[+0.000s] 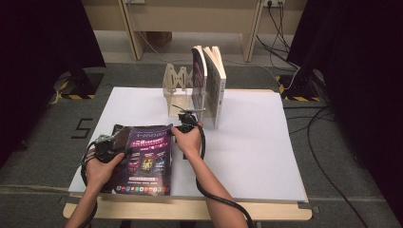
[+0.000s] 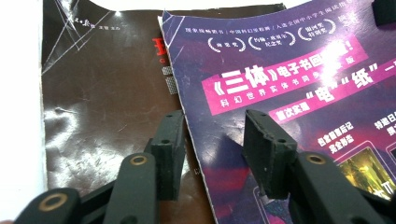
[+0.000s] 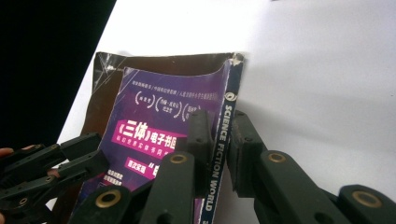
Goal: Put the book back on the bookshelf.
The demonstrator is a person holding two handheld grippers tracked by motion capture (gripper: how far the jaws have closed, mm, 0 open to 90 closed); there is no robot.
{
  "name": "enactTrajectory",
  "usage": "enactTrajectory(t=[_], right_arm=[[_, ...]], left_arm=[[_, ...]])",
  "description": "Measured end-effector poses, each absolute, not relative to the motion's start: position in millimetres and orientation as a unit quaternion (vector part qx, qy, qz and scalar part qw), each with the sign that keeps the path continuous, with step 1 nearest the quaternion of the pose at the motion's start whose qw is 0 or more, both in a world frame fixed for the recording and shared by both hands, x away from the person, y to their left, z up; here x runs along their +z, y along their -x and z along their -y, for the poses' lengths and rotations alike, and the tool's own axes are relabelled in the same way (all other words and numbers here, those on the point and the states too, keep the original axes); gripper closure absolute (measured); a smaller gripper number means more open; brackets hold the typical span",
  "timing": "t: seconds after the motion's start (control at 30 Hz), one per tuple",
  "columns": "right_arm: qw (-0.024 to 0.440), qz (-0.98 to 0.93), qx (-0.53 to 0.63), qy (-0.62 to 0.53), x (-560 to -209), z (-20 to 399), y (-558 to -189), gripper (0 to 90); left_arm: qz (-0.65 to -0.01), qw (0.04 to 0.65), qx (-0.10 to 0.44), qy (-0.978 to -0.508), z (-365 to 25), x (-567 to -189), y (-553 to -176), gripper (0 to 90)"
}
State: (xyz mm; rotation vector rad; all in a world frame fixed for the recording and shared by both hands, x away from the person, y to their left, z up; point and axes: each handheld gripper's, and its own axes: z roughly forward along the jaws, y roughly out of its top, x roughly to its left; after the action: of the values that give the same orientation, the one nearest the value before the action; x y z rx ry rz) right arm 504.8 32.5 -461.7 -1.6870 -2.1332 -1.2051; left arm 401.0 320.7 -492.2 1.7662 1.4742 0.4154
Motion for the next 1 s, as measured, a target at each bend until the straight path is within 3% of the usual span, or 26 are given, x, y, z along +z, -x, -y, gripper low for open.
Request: enactTrajectory(t=[0.53,1.0], right_arm=[[0.068,0.696,-0.436,0.566,-446,-18,-499,83.9],[0.037,0.696,-0.455,0.554,-426,-4,-493,84.8]], left_arm=[[-0.575,0.4,0.182,-0.69,-324,-490,-401,47.2],[-0.562,0.406,0.19,-0.695,-322,-493,-402,46.3]])
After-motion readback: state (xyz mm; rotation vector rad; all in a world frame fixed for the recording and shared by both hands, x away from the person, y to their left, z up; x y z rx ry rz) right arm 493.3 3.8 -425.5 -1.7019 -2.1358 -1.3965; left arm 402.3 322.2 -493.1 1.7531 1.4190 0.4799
